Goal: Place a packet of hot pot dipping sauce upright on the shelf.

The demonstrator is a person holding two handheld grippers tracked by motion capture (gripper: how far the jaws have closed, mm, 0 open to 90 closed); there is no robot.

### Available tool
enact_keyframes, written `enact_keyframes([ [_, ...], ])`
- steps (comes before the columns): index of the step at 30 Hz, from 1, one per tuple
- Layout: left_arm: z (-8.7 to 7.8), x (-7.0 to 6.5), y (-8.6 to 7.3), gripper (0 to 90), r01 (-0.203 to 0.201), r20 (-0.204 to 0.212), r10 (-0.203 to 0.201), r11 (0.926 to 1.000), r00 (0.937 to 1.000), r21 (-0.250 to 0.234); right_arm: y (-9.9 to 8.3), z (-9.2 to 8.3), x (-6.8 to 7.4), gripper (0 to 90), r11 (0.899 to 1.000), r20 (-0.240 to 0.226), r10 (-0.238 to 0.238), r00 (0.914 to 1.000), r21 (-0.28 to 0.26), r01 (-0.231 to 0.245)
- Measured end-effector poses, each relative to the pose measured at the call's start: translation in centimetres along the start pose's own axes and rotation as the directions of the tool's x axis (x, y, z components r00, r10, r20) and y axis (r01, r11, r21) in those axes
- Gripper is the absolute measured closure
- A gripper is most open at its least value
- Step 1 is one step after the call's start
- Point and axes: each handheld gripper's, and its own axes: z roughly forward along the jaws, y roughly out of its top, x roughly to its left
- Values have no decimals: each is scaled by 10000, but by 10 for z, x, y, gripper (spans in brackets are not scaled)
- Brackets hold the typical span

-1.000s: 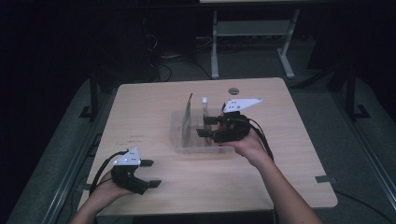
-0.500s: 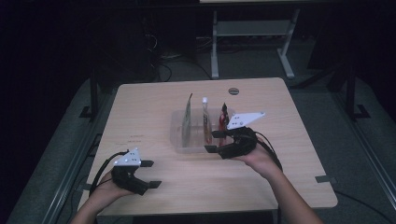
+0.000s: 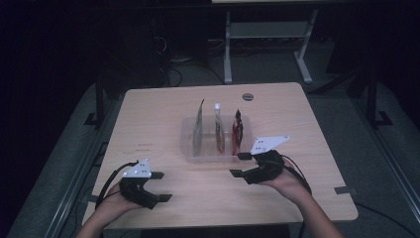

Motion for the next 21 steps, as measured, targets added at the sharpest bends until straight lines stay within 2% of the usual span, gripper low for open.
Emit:
enact_keyframes([
  [8, 2, -2, -1, 171, -143, 34, 143, 9995, 9999, 278, -30, -12, -7, 354, 9989, 331, 374, 9988, 282, -384],
  [13, 5, -2, -1, 171, -211, 23, 210, 9987, 9998, 464, -49, -22, -11, 339, 9968, 757, 621, 9952, 459, -657],
  [15, 7, -3, -2, 171, -305, 6, 305, 9977, 9995, 605, -56, -25, -13, 331, 9965, 987, 576, 9935, 555, -632],
  [18, 10, -4, -4, 171, -504, 26, 503, 9948, 9987, 886, -64, -29, -17, 317, 9958, 1086, 673, 9918, 537, -735],
  [21, 13, -4, -5, 171, -585, 3, 588, 9923, 9983, 1092, -70, -31, -22, 306, 9953, 1375, 423, 9896, 805, -538],
])
